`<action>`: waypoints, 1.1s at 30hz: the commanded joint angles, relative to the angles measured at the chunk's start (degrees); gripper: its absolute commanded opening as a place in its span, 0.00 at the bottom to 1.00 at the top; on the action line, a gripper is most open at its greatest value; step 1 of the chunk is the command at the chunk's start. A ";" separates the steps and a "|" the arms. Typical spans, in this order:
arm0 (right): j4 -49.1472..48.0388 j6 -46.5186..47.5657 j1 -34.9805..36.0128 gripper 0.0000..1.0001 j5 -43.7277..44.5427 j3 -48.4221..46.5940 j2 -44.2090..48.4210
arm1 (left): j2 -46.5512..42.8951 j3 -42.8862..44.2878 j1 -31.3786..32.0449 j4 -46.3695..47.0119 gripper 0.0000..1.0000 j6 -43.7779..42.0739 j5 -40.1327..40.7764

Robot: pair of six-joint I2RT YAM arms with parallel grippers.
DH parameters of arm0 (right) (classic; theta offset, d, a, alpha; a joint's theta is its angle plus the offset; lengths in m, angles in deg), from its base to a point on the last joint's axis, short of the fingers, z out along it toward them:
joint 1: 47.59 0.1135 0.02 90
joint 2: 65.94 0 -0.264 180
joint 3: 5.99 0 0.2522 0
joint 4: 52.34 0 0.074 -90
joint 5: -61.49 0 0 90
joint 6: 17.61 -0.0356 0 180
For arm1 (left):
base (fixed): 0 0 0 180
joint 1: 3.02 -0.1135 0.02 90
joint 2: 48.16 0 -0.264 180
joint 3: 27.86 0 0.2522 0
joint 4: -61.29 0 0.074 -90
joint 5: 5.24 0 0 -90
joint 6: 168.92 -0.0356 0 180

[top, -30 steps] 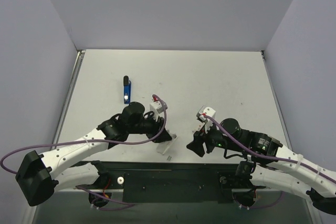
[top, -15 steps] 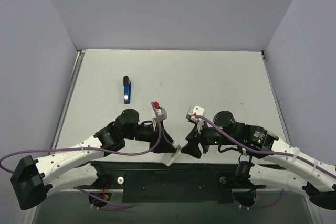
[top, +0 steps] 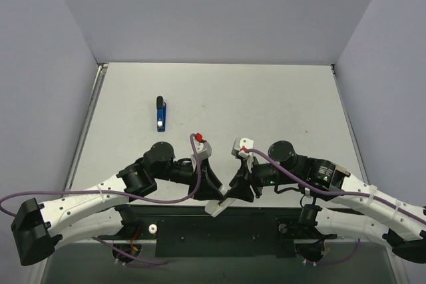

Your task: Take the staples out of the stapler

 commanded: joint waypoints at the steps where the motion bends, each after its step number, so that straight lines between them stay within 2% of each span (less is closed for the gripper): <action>1: -3.27 -0.72 0.71 0.33 -3.16 -0.63 0.44 | -1.03 1.12 0.29 2.44 0.00 -0.63 0.69; 8: -3.98 -1.25 1.24 0.28 -4.30 0.51 0.53 | -1.38 1.03 0.29 3.23 0.00 -0.28 1.04; 14: -4.33 -1.51 1.59 0.18 -5.09 1.74 1.14 | -1.55 1.55 0.20 2.97 0.00 -0.46 1.39; 19: -5.03 -1.86 1.77 0.15 -6.15 2.53 1.67 | -1.47 2.61 0.29 2.97 0.00 -0.37 1.83; 22: -5.65 -1.95 1.86 0.01 -6.85 3.32 1.93 | -1.55 3.05 0.38 3.14 0.00 -0.28 2.71; 33: -6.44 -3.09 2.38 0.00 -6.68 7.71 6.67 | -5.07 4.19 0.38 1.12 0.00 -0.46 8.42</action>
